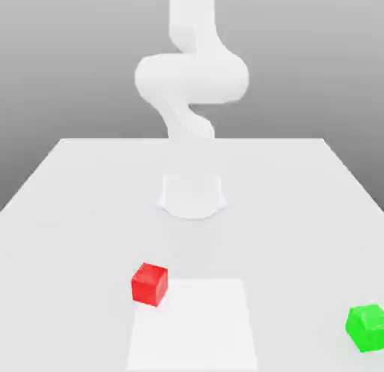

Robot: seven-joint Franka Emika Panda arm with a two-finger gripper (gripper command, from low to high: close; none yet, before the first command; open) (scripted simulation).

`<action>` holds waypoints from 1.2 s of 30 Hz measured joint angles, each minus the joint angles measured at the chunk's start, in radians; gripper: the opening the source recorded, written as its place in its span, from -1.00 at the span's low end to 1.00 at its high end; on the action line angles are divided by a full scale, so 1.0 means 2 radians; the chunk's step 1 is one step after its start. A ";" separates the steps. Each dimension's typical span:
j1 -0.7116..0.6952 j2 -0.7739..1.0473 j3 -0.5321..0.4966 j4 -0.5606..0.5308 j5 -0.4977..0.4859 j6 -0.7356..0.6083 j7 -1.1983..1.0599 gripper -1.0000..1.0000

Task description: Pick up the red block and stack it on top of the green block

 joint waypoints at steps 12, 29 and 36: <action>-0.047 0.203 -0.017 -0.167 -0.009 0.144 0.042 0.00; -0.082 0.463 -0.011 -0.242 0.026 0.344 0.039 -1.00; -0.082 0.403 -0.016 -0.250 0.010 0.293 0.050 -1.00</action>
